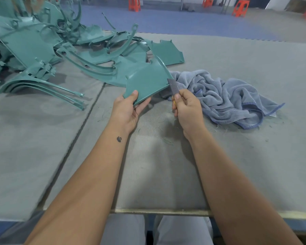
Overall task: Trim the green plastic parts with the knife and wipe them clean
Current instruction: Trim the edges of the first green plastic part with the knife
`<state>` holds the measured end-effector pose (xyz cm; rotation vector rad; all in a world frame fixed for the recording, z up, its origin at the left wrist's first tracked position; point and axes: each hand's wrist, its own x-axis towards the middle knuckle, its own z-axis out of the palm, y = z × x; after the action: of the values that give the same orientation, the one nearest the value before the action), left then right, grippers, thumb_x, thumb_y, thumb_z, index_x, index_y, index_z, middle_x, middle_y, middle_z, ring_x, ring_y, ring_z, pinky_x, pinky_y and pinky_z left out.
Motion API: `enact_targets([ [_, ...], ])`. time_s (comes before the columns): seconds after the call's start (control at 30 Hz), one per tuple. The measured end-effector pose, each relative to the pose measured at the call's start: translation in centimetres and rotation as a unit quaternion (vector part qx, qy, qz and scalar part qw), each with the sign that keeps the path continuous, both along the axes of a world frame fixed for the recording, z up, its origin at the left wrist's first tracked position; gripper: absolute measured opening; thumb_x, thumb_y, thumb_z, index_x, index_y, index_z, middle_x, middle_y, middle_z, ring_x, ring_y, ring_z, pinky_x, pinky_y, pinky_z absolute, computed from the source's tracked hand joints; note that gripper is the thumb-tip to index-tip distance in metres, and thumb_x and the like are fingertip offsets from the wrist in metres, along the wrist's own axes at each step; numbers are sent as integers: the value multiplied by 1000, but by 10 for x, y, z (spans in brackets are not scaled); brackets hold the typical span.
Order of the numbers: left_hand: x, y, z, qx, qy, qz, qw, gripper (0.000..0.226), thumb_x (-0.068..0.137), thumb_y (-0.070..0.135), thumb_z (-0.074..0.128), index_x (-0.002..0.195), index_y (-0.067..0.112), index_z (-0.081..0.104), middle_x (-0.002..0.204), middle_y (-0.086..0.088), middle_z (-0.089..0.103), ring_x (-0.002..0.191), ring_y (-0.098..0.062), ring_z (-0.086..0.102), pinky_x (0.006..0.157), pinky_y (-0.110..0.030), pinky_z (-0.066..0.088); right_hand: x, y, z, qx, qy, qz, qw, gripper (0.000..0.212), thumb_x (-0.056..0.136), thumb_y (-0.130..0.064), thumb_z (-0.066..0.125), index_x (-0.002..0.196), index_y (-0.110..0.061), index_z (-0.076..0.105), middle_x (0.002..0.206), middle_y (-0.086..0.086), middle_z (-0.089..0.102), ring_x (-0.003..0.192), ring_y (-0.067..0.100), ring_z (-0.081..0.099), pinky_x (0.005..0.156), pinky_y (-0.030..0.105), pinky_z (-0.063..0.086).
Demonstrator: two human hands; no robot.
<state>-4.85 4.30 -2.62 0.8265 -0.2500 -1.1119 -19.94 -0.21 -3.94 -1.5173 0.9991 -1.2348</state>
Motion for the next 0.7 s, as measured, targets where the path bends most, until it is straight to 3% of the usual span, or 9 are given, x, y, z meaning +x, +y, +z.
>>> enact_targets([
  [0.17,1,0,1,-1,1,-5,1000,12,99,2,48,101,1,59,100,-16,70,82,-23,72,60,-26,59,6,1,-4,-70,113,57,989,22,96,-5,46,77,-11,55,63,5,48,61,16,40,59,30,33],
  [0.37,3,1,1,-8,29,-12,999,13,99,0,48,106,-3,58,104,-18,70,83,-26,73,60,-27,59,-3,-1,2,-1,-72,13,997,27,101,-8,42,79,-19,55,65,-2,49,53,10,38,51,20,35],
  [0.43,3,1,0,-8,20,-17,1000,13,99,0,47,107,-2,57,106,-18,69,86,-26,72,62,-27,59,-1,0,1,-8,-50,20,999,27,101,-8,42,80,-19,55,66,0,48,56,11,37,54,22,34],
  [0.6,1,1,1,-3,9,-16,1000,12,99,1,47,104,-1,58,101,-17,69,83,-24,72,59,-25,58,6,4,-1,-79,108,79,988,21,97,-5,46,79,-10,56,64,1,48,57,7,39,56,20,35],
  [0.7,1,2,1,-8,15,-18,1000,12,99,1,47,104,0,58,100,-16,70,78,-22,73,59,-26,59,3,1,1,-40,34,48,997,25,99,-7,45,79,-18,55,64,-1,47,57,10,38,55,24,34],
])
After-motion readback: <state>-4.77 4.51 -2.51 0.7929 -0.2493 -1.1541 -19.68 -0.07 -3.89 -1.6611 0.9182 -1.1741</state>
